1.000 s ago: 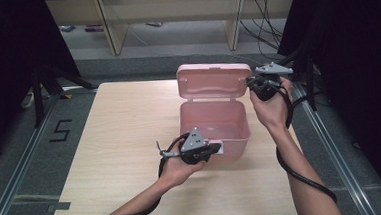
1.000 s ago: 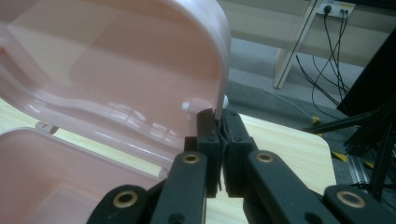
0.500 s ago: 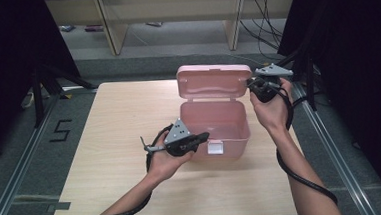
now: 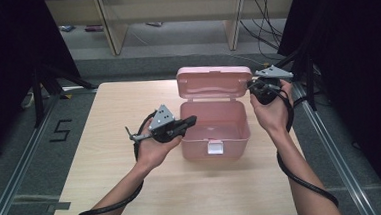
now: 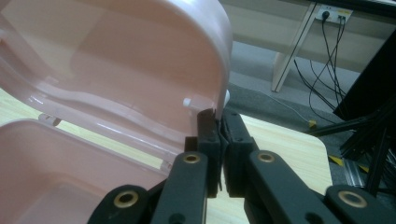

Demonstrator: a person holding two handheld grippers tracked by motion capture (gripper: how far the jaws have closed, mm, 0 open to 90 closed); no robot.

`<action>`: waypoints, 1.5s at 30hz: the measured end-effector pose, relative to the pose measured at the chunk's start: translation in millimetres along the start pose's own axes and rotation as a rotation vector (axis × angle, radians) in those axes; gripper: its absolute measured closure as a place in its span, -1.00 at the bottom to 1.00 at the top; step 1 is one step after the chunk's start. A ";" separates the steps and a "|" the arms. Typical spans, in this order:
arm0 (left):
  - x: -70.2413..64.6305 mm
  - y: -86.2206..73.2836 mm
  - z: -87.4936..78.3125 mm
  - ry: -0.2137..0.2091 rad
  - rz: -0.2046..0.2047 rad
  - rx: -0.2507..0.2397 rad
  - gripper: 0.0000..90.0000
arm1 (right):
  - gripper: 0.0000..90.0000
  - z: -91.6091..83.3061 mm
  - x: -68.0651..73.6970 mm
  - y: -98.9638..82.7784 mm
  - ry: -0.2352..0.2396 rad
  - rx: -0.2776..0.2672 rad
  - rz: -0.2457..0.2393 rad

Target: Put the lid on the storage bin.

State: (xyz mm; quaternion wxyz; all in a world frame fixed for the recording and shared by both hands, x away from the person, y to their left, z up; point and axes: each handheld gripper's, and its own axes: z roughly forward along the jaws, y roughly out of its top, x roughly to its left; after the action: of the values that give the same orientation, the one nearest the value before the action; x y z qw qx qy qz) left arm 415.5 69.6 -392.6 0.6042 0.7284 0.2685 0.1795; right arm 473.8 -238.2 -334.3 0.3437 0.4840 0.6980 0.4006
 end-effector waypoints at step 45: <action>23.3 18.7 -7.3 0.086 -0.043 -0.062 1.00 | 0.94 -21.0 8.6 -26.7 0.004 -0.013 -0.059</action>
State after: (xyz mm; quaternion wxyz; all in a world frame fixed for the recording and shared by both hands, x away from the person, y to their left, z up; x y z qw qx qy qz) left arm 432.9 87.2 -374.3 0.6179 0.6952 0.3042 0.2058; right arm 442.4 -240.4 -349.6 0.3569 0.4602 0.7101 0.3957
